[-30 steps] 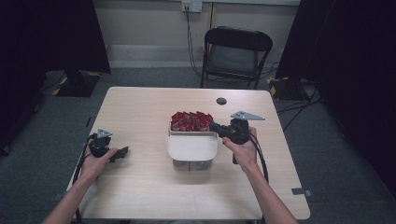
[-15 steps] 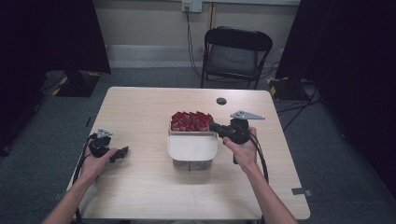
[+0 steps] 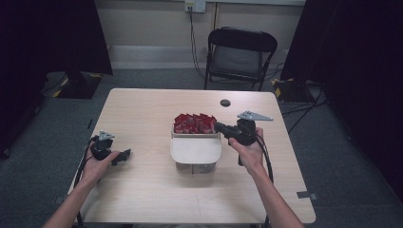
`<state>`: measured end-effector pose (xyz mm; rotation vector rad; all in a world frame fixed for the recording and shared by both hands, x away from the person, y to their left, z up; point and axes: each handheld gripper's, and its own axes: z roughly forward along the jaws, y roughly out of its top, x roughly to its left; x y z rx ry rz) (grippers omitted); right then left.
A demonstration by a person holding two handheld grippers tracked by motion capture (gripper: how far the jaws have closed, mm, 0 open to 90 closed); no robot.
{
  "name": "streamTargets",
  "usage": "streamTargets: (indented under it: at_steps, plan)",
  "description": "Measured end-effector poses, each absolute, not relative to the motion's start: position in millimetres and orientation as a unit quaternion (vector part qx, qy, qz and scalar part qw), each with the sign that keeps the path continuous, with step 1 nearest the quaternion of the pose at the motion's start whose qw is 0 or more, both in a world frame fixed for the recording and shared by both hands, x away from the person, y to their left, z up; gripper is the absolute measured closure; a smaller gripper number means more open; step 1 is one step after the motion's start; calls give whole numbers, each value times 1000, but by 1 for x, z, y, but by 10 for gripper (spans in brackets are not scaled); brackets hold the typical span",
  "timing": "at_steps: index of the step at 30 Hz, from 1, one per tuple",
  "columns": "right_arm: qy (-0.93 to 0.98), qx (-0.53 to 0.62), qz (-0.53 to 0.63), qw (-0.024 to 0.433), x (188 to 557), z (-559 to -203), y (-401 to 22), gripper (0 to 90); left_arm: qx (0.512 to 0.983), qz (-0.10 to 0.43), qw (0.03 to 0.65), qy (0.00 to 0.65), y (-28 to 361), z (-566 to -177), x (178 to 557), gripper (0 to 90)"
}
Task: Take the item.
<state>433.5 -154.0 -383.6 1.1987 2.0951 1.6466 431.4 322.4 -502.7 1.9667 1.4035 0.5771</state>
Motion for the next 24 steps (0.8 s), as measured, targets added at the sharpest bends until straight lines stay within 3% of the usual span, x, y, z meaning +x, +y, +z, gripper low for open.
streamTargets:
  at_steps: [24]
  plan:
    - [699, 408, 576, 116, 432, -371, -162, 900, 749, 220, 323, 535, 322, -503, 431, 25]
